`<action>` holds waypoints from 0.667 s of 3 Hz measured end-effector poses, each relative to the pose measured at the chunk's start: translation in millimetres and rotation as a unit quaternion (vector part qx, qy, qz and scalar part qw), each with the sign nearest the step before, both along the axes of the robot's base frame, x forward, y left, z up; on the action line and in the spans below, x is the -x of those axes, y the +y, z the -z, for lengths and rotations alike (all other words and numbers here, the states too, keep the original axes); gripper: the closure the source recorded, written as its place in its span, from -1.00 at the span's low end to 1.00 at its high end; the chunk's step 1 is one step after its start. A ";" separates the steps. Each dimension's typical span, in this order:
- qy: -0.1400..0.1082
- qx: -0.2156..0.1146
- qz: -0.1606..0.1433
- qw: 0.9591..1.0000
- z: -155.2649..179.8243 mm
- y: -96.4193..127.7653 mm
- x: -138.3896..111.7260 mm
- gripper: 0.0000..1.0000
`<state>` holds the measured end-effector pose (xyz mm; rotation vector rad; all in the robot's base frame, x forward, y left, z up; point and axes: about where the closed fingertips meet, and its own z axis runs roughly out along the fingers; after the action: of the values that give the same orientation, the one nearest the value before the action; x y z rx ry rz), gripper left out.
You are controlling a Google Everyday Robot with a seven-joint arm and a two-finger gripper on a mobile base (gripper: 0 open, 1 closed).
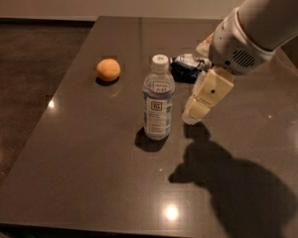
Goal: Move blue plastic bottle near orange
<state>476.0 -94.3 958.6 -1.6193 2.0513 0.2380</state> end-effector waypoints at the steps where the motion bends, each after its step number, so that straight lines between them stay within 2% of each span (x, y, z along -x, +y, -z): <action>1: -0.001 -0.024 -0.009 1.000 6.8 15.1 -6.8 -1.00; 2: 0.004 -0.050 -0.031 0.998 11.9 35.3 -5.5 -1.00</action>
Offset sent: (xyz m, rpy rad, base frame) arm 0.0064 0.0461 -0.0176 0.1424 0.0199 0.0861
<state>481.5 -59.1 946.7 -1.6256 1.9647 0.3630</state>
